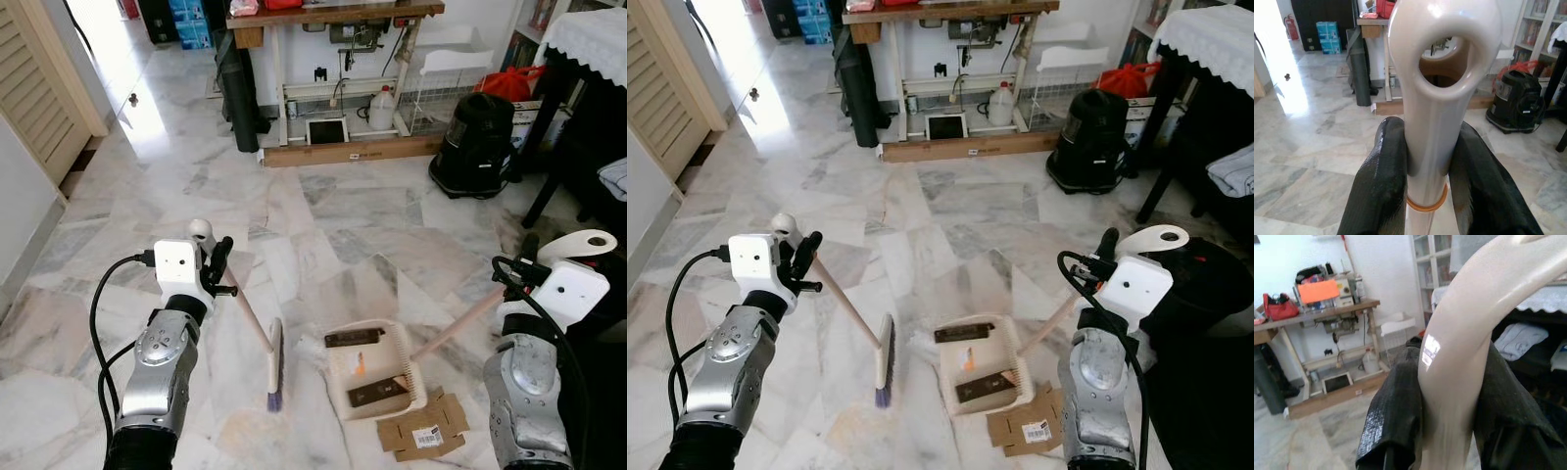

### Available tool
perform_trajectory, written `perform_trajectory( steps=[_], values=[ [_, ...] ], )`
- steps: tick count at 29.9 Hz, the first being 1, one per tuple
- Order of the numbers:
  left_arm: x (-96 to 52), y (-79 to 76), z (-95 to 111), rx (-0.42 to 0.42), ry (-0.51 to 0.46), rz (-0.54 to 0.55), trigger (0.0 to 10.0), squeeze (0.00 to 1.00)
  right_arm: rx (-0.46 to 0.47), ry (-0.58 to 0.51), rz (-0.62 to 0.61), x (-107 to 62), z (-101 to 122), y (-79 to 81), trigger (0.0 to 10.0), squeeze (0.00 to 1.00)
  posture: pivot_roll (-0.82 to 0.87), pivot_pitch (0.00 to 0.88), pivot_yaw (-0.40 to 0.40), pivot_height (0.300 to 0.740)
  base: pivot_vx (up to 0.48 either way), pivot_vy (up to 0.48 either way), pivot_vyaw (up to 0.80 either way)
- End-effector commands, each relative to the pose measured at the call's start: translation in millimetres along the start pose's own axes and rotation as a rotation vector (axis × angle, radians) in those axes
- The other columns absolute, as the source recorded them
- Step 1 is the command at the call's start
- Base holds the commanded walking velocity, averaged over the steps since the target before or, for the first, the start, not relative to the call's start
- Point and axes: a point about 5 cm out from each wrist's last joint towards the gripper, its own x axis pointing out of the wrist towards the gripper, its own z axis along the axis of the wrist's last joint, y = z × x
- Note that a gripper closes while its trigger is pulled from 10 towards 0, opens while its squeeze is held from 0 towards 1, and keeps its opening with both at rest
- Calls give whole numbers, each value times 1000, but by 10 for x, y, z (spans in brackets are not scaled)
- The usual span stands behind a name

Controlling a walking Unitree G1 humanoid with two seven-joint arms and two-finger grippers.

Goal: Sweep floor

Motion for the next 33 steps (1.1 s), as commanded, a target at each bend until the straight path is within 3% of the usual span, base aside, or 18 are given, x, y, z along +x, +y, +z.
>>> perform_trajectory(
  steps=[1, 13, 33],
  values=[
    [74, -44, 152, 23, -77, -11, 10000, 0, 37, -63, 7, 49, 180, 54, 10000, 0, -60, 0, 60, 740, 0, 0, 0],
    [115, -83, 181, 16, -95, -27, 10000, 0, 56, -37, -4, 72, 213, 46, 10000, 0, -61, 0, 64, 740, 0, 0, 0],
    [108, -83, 183, 14, -99, -29, 10000, 0, 62, -21, 5, 83, 216, 70, 10000, 0, -52, 0, 56, 740, -318, 0, 0]
  ],
)
